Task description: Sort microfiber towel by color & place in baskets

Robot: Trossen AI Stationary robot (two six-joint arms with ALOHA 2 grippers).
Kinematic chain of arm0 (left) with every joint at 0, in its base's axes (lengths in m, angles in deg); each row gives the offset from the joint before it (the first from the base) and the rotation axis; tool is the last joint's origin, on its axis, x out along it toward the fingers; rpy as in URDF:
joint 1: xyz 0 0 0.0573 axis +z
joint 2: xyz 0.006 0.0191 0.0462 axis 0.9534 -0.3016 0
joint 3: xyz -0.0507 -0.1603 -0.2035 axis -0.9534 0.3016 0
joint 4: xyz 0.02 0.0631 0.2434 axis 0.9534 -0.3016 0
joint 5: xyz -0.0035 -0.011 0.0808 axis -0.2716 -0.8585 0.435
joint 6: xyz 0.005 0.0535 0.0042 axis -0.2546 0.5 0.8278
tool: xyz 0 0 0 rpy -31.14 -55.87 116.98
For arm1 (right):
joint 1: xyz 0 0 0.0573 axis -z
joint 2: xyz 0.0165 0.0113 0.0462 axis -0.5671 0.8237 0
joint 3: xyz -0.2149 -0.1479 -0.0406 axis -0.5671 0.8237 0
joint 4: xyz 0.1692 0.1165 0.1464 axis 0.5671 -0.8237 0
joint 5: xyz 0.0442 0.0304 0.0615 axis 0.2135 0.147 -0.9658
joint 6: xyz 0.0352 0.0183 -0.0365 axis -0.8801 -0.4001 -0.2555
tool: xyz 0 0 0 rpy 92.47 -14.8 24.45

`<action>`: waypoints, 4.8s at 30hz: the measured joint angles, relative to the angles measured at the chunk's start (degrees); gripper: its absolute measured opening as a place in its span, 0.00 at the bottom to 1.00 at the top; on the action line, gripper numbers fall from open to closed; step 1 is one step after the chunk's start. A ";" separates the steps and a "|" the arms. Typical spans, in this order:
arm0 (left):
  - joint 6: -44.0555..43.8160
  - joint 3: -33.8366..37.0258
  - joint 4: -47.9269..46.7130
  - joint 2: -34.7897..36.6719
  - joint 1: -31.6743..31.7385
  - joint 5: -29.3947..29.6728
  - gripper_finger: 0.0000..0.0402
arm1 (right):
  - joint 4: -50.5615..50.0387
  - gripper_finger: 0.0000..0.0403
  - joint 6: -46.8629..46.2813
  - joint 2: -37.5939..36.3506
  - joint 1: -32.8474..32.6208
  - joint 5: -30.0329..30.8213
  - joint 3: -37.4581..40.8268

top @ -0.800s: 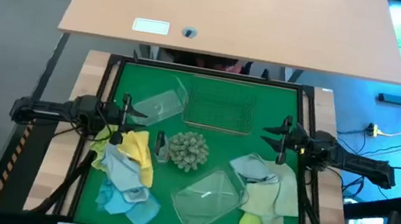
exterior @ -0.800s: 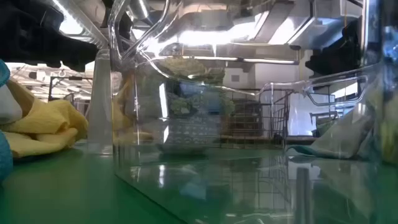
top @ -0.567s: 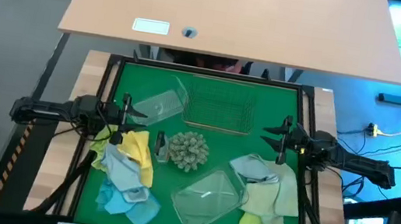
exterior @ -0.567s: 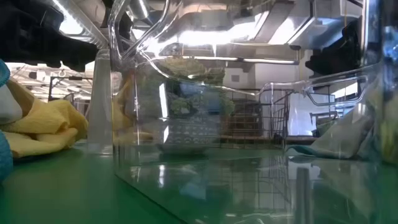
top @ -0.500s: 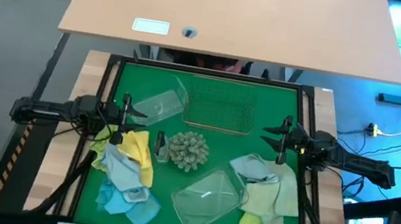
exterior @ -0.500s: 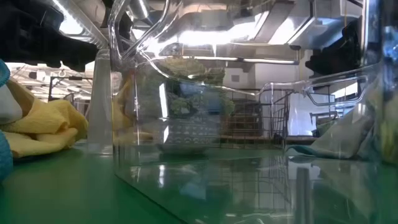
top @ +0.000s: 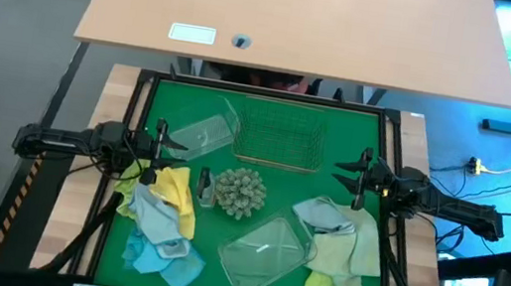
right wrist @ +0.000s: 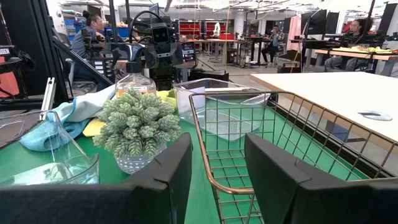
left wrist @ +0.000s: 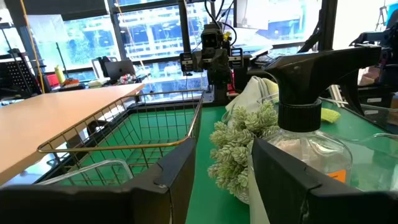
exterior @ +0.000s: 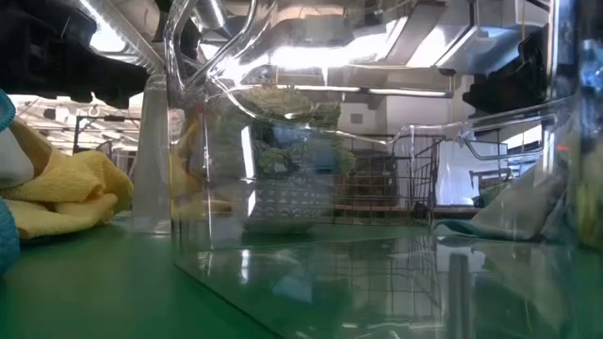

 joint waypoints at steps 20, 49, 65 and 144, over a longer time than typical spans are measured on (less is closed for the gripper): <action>-0.06 0.01 0.00 0.00 0.02 -0.02 0.38 | 0.00 0.37 0.01 -0.01 0.01 0.00 0.01; -7.63 0.02 0.79 0.00 0.02 5.85 0.38 | 0.02 0.37 -8.90 0.01 0.00 -0.02 0.01; -14.72 0.02 6.05 -0.17 0.04 19.43 0.38 | 0.02 0.37 -8.92 -0.01 0.00 -0.02 0.01; -16.55 -29.92 -35.76 -63.49 -15.38 1.52 0.10 | 0.02 0.37 -8.92 0.00 -0.01 0.00 0.01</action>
